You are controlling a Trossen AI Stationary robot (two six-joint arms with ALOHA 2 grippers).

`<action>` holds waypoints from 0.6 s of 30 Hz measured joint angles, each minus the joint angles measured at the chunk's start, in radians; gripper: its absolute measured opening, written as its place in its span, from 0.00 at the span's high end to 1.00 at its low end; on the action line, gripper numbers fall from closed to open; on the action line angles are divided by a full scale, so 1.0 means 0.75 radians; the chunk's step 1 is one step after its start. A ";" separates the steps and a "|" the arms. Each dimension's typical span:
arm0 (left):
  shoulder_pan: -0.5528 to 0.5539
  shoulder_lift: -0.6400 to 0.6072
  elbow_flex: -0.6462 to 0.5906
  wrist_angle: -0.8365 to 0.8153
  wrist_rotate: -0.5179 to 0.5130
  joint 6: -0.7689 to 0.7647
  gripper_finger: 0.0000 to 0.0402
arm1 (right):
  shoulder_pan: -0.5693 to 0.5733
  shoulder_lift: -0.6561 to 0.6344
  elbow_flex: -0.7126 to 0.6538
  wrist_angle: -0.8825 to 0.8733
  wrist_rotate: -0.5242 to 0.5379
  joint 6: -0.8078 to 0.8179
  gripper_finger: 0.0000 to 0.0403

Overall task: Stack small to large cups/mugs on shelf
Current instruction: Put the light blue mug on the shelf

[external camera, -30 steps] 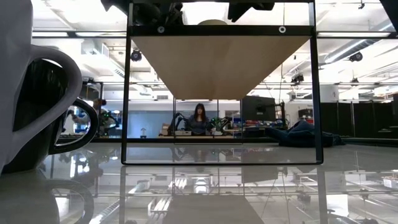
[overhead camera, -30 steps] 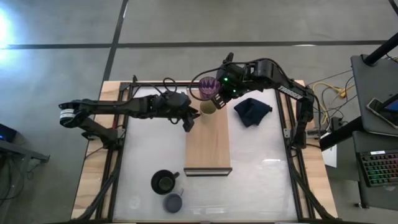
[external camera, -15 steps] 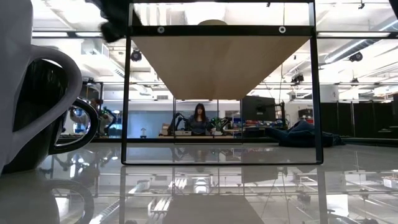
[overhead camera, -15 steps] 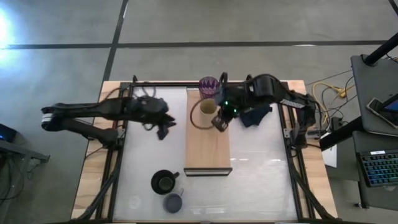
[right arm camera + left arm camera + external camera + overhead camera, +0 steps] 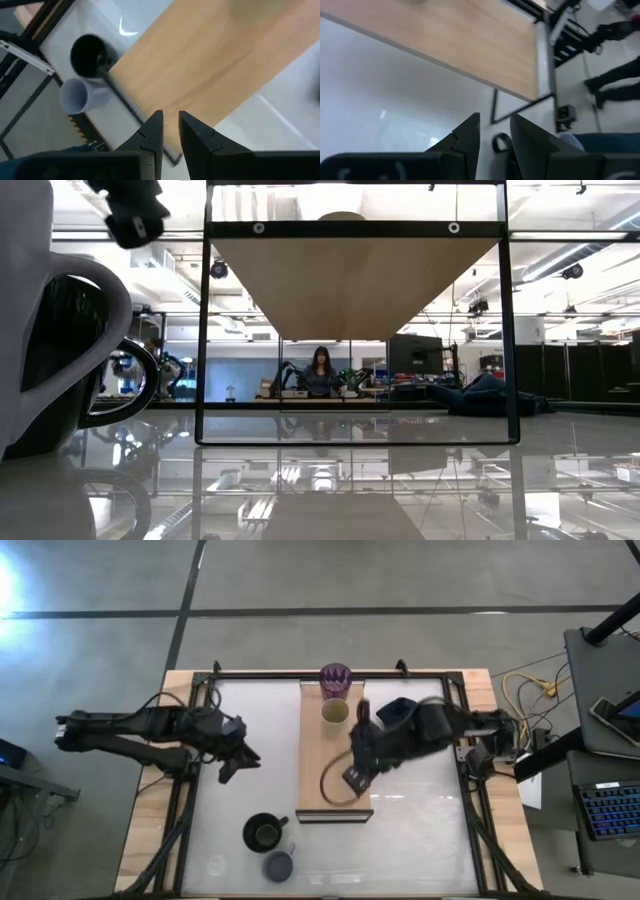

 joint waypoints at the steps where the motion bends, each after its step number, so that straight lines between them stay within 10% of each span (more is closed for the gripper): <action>1: -0.029 -0.011 -0.004 -0.004 -0.006 -0.012 0.77 | 0.026 0.012 -0.001 0.001 0.009 0.046 0.86; 18: -0.691 0.263 0.137 -0.004 -0.304 -0.437 0.77 | 0.226 0.149 -0.003 -0.005 0.037 0.311 0.86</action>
